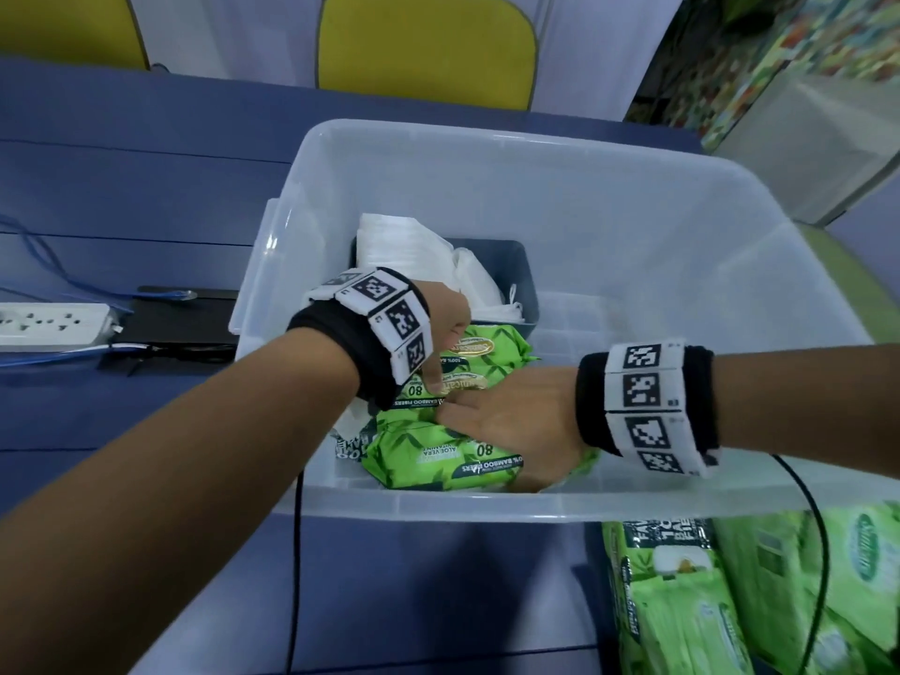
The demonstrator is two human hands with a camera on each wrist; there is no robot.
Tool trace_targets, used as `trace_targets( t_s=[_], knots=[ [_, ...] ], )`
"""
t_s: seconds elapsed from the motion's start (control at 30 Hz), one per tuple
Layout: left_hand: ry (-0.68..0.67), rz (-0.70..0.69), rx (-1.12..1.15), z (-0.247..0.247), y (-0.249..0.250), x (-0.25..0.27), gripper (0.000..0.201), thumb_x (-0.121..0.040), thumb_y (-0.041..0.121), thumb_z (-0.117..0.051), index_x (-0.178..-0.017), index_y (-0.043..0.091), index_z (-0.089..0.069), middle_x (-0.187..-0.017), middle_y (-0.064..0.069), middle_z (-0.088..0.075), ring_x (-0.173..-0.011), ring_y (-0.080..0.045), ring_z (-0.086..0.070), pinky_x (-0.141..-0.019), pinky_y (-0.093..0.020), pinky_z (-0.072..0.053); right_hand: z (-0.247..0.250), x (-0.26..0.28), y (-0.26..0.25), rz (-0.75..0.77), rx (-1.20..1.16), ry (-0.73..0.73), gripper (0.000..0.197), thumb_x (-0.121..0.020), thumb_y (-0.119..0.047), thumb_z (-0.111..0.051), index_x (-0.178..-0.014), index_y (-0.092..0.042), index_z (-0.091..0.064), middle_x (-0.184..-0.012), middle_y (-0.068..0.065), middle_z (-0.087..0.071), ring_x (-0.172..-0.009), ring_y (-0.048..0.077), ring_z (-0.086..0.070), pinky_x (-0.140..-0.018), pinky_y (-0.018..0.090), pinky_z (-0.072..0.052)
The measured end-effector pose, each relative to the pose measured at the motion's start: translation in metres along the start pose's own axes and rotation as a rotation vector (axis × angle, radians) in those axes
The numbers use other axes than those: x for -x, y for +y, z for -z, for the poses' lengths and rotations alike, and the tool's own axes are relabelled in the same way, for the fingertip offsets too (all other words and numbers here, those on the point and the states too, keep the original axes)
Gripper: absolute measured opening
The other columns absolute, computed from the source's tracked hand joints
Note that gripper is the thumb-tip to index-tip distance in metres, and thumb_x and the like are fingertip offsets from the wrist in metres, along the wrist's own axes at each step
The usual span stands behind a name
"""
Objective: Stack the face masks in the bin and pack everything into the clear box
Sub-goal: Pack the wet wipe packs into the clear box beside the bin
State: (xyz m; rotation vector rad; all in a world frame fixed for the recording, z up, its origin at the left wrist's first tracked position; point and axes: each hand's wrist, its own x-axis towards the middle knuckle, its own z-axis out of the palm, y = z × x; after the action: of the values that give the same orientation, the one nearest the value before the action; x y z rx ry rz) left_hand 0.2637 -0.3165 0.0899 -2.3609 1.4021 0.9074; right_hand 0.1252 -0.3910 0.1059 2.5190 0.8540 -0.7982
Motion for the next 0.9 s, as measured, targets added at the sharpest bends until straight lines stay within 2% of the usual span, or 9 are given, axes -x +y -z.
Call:
trace_targets(
  t_s=[0.07, 0.13, 0.27, 0.37, 0.43, 0.53, 0.63, 0.8, 0.9],
  knots=[
    [-0.002, 0.001, 0.023, -0.002, 0.002, 0.000, 0.051, -0.064, 0.039, -0.085, -0.089, 0.014, -0.049, -0.070, 0.005, -0.045, -0.076, -0.019, -0.045, -0.054, -0.025, -0.032, 0.010, 0.020, 0.022, 0.088, -0.505, -0.080, 0.076, -0.079, -0.034, -0.073, -0.142, -0.021, -0.033, -0.129, -0.007, -0.042, -0.103, 0.008, -0.045, -0.084, 0.019, -0.036],
    [-0.018, 0.015, 0.033, -0.003, 0.005, 0.003, 0.050, -0.065, 0.037, -0.085, -0.090, 0.013, -0.048, -0.070, 0.004, -0.045, -0.073, -0.018, -0.043, -0.050, -0.022, -0.028, 0.017, 0.042, 0.047, 0.015, -0.681, 0.003, 0.062, -0.077, -0.033, -0.076, -0.133, -0.027, -0.048, -0.125, -0.012, -0.050, -0.106, 0.006, -0.049, -0.090, 0.020, -0.041],
    [-0.015, 0.018, 0.065, -0.001, 0.005, 0.002, 0.050, -0.064, 0.035, -0.086, -0.087, 0.013, -0.047, -0.080, -0.003, -0.048, -0.072, -0.020, -0.041, -0.051, -0.024, -0.027, -0.004, 0.063, 0.081, -0.178, -0.581, -0.172, 0.053, -0.074, -0.045, -0.076, -0.120, -0.027, -0.056, -0.099, -0.012, -0.063, -0.078, 0.001, -0.055, -0.071, 0.016, -0.042],
    [-0.009, 0.012, 0.070, -0.002, 0.004, 0.001, 0.051, -0.062, 0.036, -0.086, -0.087, 0.013, -0.048, -0.084, -0.004, -0.050, -0.074, -0.020, -0.042, -0.053, -0.024, -0.028, -0.023, 0.057, 0.077, -0.201, -0.470, -0.454, 0.080, -0.072, -0.057, -0.072, -0.139, -0.026, -0.039, -0.107, -0.008, -0.066, -0.081, 0.003, -0.053, -0.083, 0.019, -0.042],
    [-0.001, 0.004, 0.077, -0.004, 0.002, -0.001, 0.051, -0.061, 0.037, -0.087, -0.087, 0.013, -0.049, -0.086, -0.005, -0.052, -0.075, -0.022, -0.043, -0.057, -0.026, -0.032, -0.045, 0.041, 0.068, -0.162, -0.527, -0.536, 0.076, -0.074, -0.060, -0.070, -0.135, -0.024, -0.044, -0.111, 0.000, -0.068, -0.090, 0.013, -0.059, -0.090, 0.024, -0.045],
    [0.005, 0.002, 0.064, -0.004, 0.000, -0.002, 0.052, -0.062, 0.037, -0.086, -0.090, 0.013, -0.049, -0.091, -0.004, -0.054, -0.082, -0.022, -0.047, -0.069, -0.027, -0.037, -0.062, 0.018, 0.064, -0.077, -0.658, -0.534, 0.044, -0.074, -0.055, -0.074, -0.102, -0.022, -0.061, -0.092, 0.000, -0.072, -0.085, 0.020, -0.068, -0.085, 0.044, -0.056],
    [0.020, 0.020, 0.097, -0.004, 0.001, -0.004, 0.031, -0.080, 0.023, -0.075, -0.100, 0.009, -0.055, -0.104, -0.008, -0.056, -0.087, -0.022, -0.044, -0.074, -0.026, -0.033, -0.052, 0.010, 0.063, -0.013, -0.822, -0.558, 0.016, -0.081, -0.032, -0.075, -0.079, -0.031, -0.059, -0.061, -0.018, -0.066, -0.054, -0.003, -0.060, -0.077, 0.041, -0.059],
    [0.001, 0.015, 0.009, -0.001, 0.007, -0.005, 0.018, -0.088, 0.006, -0.058, -0.106, 0.006, -0.058, -0.126, -0.019, -0.056, -0.091, -0.023, -0.042, -0.076, -0.025, -0.028, -0.033, 0.000, 0.051, 0.070, -0.820, -0.509, 0.016, -0.087, -0.035, -0.067, -0.082, -0.021, -0.061, -0.058, -0.013, -0.062, -0.048, -0.004, -0.059, -0.067, 0.034, -0.059],
    [0.024, 0.003, -0.019, 0.000, 0.007, -0.005, 0.026, -0.091, 0.006, -0.054, -0.116, 0.001, -0.057, -0.125, -0.019, -0.055, -0.091, -0.022, -0.040, -0.076, -0.024, -0.027, -0.031, -0.010, 0.041, 0.071, -0.689, -0.447, 0.044, -0.086, -0.049, -0.063, -0.073, -0.007, -0.062, -0.060, 0.000, -0.061, -0.058, 0.017, -0.064, -0.067, 0.037, -0.059]
  ],
)
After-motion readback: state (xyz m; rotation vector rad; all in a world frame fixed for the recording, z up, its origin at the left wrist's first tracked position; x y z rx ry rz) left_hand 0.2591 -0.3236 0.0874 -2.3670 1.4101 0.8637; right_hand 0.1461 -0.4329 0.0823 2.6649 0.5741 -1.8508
